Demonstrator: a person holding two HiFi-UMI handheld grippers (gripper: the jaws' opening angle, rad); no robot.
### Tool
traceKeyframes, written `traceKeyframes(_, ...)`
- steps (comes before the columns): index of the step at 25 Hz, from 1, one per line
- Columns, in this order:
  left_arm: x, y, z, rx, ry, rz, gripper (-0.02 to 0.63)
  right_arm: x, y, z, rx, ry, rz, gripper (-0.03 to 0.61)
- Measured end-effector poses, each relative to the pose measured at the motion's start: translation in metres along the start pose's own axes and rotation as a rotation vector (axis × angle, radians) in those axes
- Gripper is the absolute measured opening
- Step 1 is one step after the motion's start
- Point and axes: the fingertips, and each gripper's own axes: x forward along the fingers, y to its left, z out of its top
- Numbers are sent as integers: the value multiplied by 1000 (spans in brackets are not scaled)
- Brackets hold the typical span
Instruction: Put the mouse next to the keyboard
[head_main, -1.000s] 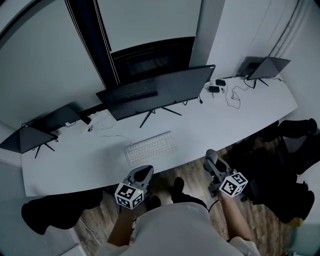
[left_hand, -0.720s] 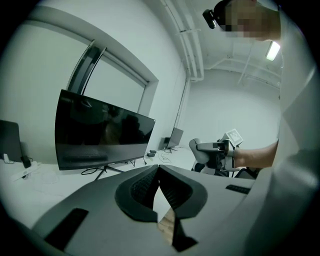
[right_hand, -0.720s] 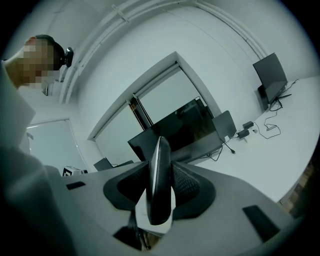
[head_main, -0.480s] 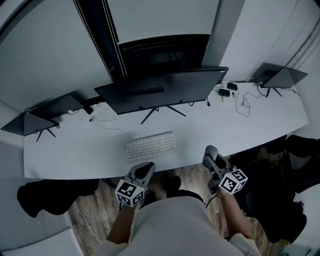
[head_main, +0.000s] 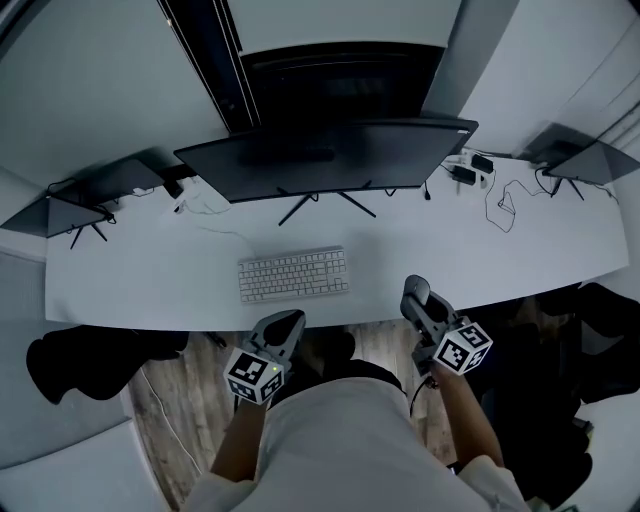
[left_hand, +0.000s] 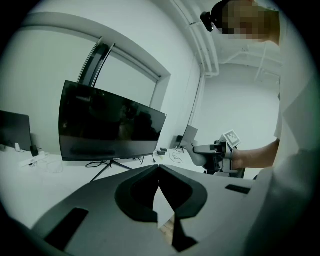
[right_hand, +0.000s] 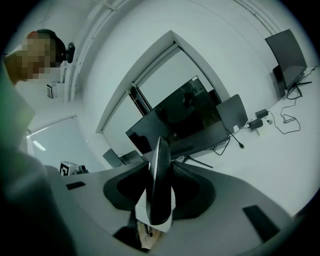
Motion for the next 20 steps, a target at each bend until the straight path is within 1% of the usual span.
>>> traceKeyframes(5,5,2,-8,-18,10,31,17,12,-13,-5,-5,56,21,149)
traceKeyframes(12,4,13,-13,-56,27,70,17,34,-26,-4,0,114,21,149)
traceKeyframes(16,8,22,-18,-63,40,71,17,48,-30,-8,-4,142,21,150)
traceKeyframes(20,19,33,-24,-86,48,50,17,64,-36,-12,-16,180,5,149)
